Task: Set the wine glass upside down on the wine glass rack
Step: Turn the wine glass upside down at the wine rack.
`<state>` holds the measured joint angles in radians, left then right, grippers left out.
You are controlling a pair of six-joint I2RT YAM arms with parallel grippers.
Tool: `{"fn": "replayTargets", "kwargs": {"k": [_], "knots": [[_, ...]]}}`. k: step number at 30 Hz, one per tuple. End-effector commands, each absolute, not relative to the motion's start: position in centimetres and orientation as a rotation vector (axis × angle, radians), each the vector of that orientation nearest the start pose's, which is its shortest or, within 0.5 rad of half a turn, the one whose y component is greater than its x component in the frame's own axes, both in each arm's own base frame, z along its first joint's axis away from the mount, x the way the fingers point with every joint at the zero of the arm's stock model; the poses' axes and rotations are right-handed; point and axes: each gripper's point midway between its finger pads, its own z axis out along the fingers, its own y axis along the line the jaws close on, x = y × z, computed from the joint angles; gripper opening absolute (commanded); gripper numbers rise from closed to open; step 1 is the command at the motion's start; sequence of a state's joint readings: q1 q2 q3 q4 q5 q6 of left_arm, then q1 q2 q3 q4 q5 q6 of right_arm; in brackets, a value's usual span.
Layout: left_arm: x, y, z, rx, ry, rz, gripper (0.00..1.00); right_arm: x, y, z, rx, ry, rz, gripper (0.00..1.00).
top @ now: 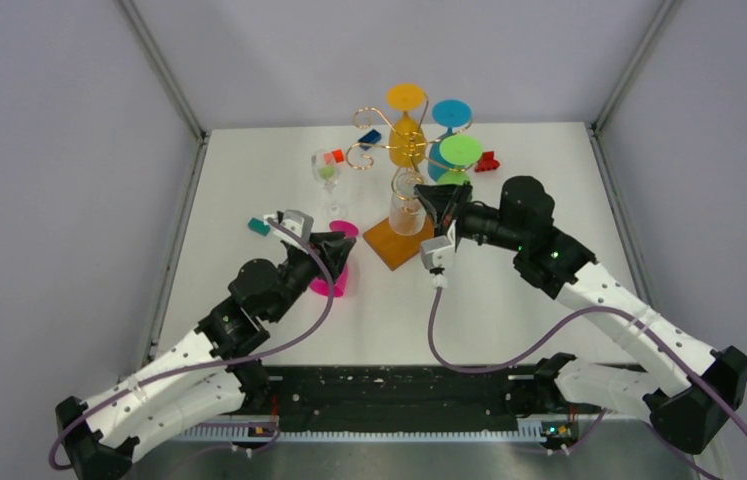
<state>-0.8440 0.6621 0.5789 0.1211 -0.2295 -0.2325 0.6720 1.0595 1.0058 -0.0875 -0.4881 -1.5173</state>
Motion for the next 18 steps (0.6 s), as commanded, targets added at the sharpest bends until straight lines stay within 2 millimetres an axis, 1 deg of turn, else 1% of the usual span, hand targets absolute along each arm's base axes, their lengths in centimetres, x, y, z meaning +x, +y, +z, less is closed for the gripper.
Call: {"fn": "replayTargets", "kwargs": {"k": [1,5,9,13,18], "knots": [[23.0,-21.1,32.1,0.251,1.454,-0.712,0.35,27.2,27.4,39.4,-1.534,0.363,-0.294,0.00],[23.0,-21.1,32.0,0.251,1.454,-0.711,0.35,27.6,27.3,38.7,-1.556,0.380,-0.314,0.04],[23.0,-21.2,31.9,0.255,1.456,-0.713,0.35,28.0,27.2,38.5,-1.556,0.390,-0.335,0.08],[23.1,-21.1,32.0,0.255,1.455,-0.710,0.35,28.1,27.2,38.6,-1.549,0.385,-0.340,0.16],[23.1,-20.9,31.9,0.247,1.453,-0.704,0.35,28.2,27.5,38.3,-1.553,0.380,-0.332,0.21]]}}
